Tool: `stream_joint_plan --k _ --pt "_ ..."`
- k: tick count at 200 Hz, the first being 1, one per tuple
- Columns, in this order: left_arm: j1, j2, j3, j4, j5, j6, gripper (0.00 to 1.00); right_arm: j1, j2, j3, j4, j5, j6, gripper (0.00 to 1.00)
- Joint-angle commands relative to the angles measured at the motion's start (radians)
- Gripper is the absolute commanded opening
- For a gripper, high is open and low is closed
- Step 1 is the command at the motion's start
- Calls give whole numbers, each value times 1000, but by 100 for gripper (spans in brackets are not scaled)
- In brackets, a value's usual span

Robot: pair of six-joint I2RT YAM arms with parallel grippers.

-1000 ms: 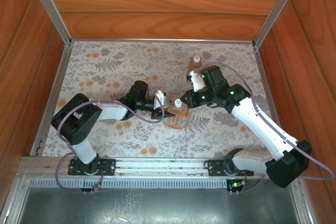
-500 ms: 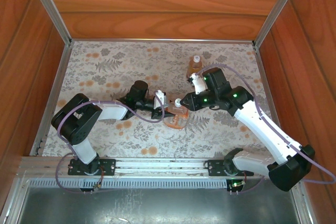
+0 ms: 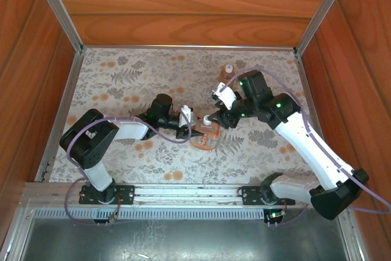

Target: Screw on the bottle caps

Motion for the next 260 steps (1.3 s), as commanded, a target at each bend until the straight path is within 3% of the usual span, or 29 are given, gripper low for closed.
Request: stream_joint_plan --k 1,33,87,260 --pt "-1 50 -46 -198 -26 -7 52 6 54 44 -34 -19 -93 58" --pt "-2 55 -43 -198 -20 -9 52 -2 121 88 -65 -33 30 46" --pt "-2 53 -42 -198 -14 -13 52 -14 154 60 -65 -60 52 34" --pt "-1 58 -39 -199 -9 -23 52 -33 204 46 -116 -86 48 19"
